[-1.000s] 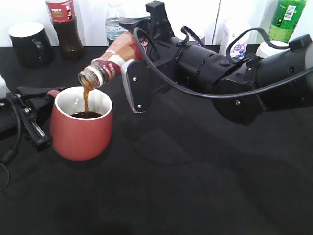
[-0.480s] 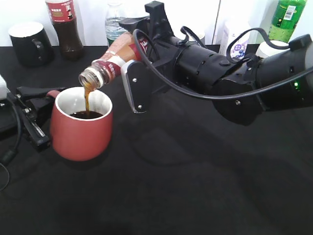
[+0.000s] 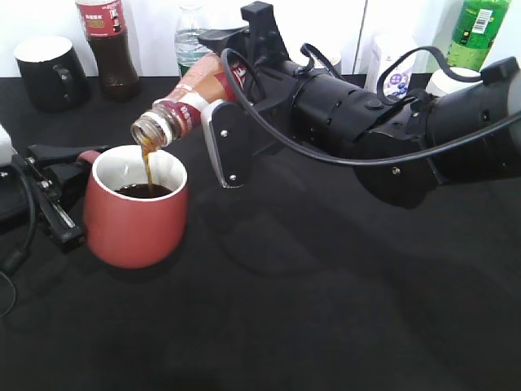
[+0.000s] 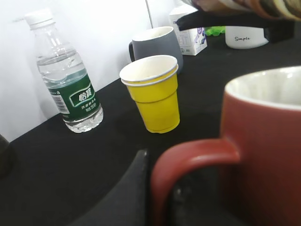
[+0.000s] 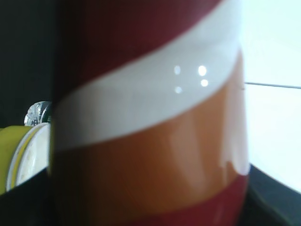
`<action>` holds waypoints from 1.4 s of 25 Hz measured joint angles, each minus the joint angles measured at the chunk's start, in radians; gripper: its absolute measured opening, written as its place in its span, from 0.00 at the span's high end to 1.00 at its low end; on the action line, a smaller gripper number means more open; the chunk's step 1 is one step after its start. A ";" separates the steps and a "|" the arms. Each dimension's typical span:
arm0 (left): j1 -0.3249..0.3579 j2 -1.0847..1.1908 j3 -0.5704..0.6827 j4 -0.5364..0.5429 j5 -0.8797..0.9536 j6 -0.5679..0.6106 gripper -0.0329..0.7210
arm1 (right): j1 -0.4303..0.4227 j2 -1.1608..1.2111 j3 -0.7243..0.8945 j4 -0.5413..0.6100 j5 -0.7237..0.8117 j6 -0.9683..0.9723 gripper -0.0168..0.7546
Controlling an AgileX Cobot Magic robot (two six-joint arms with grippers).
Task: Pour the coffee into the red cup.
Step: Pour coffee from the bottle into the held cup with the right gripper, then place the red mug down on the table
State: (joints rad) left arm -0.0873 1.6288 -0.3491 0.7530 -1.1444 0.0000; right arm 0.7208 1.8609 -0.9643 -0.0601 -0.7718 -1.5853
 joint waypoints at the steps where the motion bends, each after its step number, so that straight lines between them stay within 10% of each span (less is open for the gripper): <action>1: 0.000 0.000 0.000 0.000 0.000 0.000 0.90 | 0.000 0.000 0.000 0.000 0.000 0.000 0.29; 15: 0.000 0.000 0.000 -0.008 0.000 0.000 0.90 | 0.000 0.000 0.000 0.001 -0.002 0.209 0.29; 25: 0.000 0.000 0.000 -0.245 0.000 0.000 0.90 | 0.000 0.000 0.000 0.070 -0.002 1.358 0.29; 35: 0.001 0.213 -0.236 -0.511 0.002 0.029 0.90 | 0.000 -0.003 0.000 0.071 0.029 1.551 0.29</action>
State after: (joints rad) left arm -0.0863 1.8418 -0.5855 0.2424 -1.1425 0.0295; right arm 0.7208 1.8579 -0.9643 0.0108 -0.7424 -0.0344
